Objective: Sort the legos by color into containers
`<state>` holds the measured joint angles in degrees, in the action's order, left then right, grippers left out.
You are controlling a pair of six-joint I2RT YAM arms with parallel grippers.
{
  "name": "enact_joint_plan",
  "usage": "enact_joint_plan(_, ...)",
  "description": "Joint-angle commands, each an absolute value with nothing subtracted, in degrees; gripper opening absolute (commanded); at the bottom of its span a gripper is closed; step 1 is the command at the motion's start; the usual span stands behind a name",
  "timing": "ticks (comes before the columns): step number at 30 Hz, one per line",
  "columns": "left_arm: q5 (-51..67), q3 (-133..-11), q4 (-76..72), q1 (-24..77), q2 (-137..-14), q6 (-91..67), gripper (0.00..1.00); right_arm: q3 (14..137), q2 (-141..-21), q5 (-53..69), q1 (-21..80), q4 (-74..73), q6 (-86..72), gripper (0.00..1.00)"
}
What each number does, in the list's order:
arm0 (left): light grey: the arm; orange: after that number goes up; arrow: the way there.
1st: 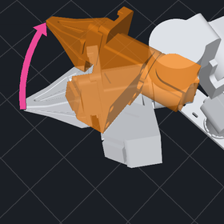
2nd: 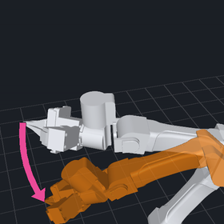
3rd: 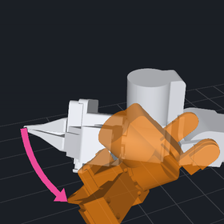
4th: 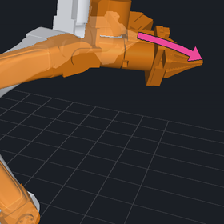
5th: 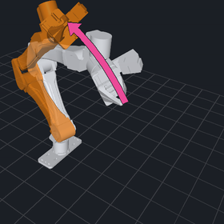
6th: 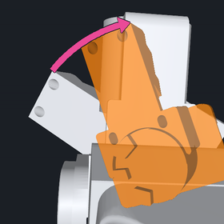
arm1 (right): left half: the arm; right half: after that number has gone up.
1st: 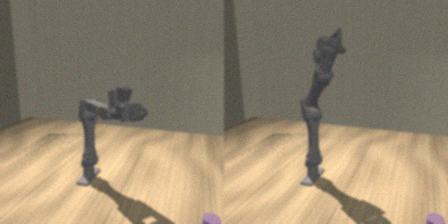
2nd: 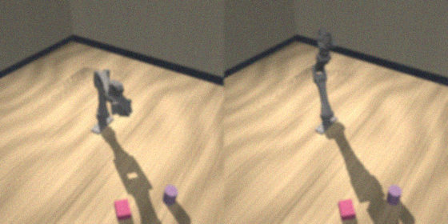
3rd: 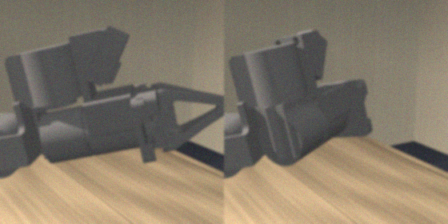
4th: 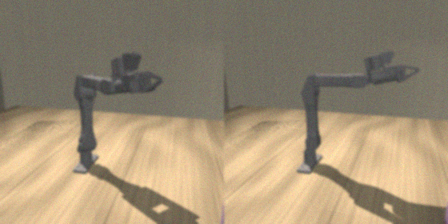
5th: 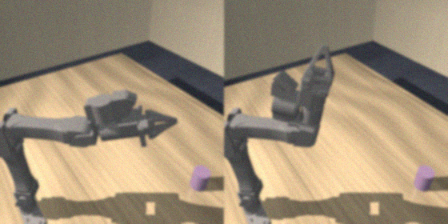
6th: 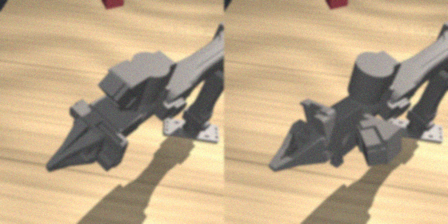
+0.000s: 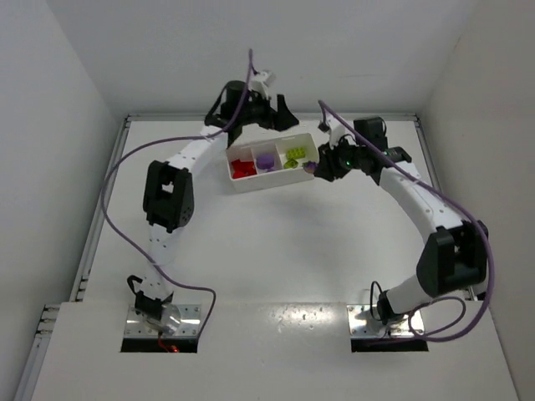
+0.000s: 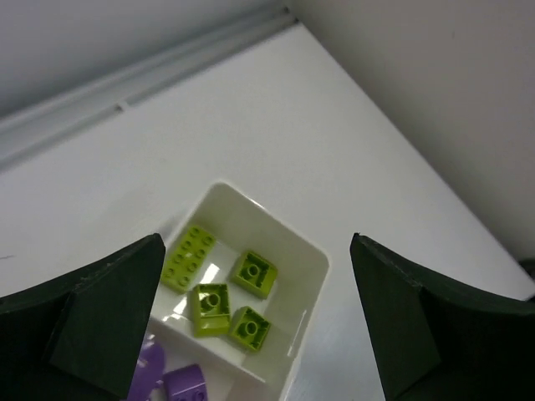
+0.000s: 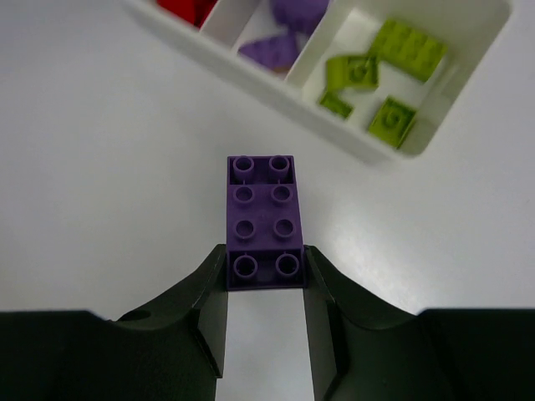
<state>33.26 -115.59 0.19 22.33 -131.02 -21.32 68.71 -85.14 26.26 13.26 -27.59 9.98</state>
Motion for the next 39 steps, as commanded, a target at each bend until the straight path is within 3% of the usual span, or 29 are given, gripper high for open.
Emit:
enact_joint_plan(1,29.96,-118.03,0.04,13.73,-120.15,-31.37,1.0,77.15,-93.39,21.98,15.55,-12.51,-0.6,0.0)
enact_joint_plan(3,31.98,-119.18,5.25,8.91,-119.44,-30.25,1.0,83.54,-97.89,20.92,16.96,-11.78,-1.14,0.0)
enact_joint_plan(7,36.91,-104.12,5.89,1.96,-111.55,-26.73,1.0,97.79,-111.07,20.92,21.26,-16.6,-1.93,0.0)
enact_joint_plan(12,34.38,-95.2,10.54,-1.14,-101.89,-19.35,1.0,111.77,-123.38,21.45,23.81,-22.14,-3.95,0.0)
enact_joint_plan(22,27.86,-87.54,11.68,-1.67,-95.19,-15.82,1.0,116.01,-131.31,18.37,24.35,-23.37,-6.69,0.01)
enact_joint_plan(24,28.83,-88.15,12.99,-1.67,-95.71,-14.69,1.0,116.02,-131.83,18.37,24.35,-23.99,-6.68,0.18)
enact_joint_plan(25,29.44,-88.15,13.01,-1.67,-95.71,-13.37,1.0,116.02,-131.84,18.37,24.35,-23.99,-6.68,0.42)
enact_joint_plan(27,28.23,-88.15,13.01,-1.14,-95.71,-12.66,1.0,115.41,-130.61,18.37,24.87,-23.99,-6.68,0.6)
enact_joint_plan(28,27.43,-88.15,13.53,-0.53,-95.71,-12.13,1.0,114.44,-129.04,18.37,24.87,-23.99,-6.07,0.73)
enact_joint_plan(30,25.94,-88.15,13.54,0.09,-96.24,-11.52,1.0,113.38,-126.84,18.37,25.4,-23.39,-5.54,0.79)
enact_joint_plan(34,24.53,-87.1,13.54,2.02,-96.24,-10.99,1.0,110.05,-118.5,17.75,25.4,-21.81,-5.54,0.81)
enact_joint_plan(39,23.38,-81.49,13.54,3.95,-94.23,-10.99,1.0,96.88,-102.0,11.35,21.72,-19.25,-5.27,0.82)
